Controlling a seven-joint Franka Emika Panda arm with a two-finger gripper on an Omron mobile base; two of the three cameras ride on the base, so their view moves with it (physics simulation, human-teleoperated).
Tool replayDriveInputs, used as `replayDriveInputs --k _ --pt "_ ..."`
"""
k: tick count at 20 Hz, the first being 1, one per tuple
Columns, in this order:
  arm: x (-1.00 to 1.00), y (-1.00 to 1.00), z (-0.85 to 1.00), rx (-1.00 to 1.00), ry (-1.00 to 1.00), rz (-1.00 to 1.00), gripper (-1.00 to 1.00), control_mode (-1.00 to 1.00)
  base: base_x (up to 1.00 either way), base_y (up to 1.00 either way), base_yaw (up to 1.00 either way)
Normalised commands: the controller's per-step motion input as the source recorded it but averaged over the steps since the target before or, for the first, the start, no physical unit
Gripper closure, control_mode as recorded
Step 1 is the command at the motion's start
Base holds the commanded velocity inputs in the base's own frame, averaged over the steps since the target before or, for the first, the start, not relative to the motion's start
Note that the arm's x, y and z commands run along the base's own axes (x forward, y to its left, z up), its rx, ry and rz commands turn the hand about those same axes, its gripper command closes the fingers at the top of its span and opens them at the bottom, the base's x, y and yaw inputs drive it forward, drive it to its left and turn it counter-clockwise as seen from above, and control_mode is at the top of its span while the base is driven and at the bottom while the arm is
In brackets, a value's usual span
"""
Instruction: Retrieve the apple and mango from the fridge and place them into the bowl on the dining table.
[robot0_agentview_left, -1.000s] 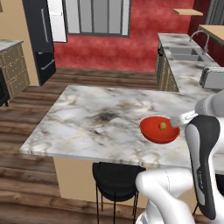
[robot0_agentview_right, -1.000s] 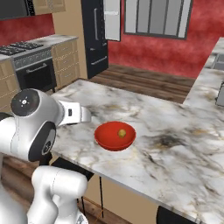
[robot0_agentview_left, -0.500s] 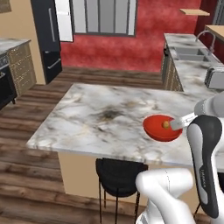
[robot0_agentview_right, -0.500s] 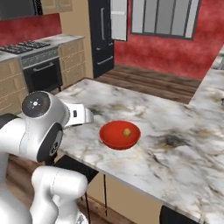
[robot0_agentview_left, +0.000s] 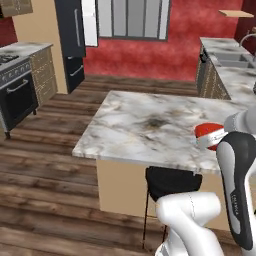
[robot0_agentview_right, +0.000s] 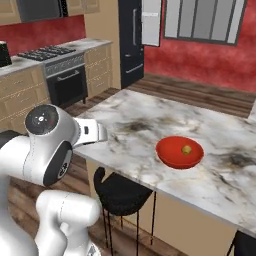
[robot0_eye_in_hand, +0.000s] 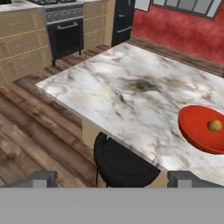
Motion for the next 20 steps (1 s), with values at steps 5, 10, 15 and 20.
replayDriveInputs --k 5,10,15,20 --pt "0.0 0.0 0.0 0.0 0.0 0.0 -1.0 1.0 0.7 1.0 0.0" --pt "0.0 0.0 0.0 0.0 0.0 0.0 -1.0 1.0 0.83 1.0 0.0" --pt "0.0 0.0 0.0 0.0 0.0 0.0 -1.0 1.0 0.91 1.0 0.0" --pt "0.0 0.0 0.0 0.0 0.0 0.0 -1.0 1.0 0.9 1.0 0.0"
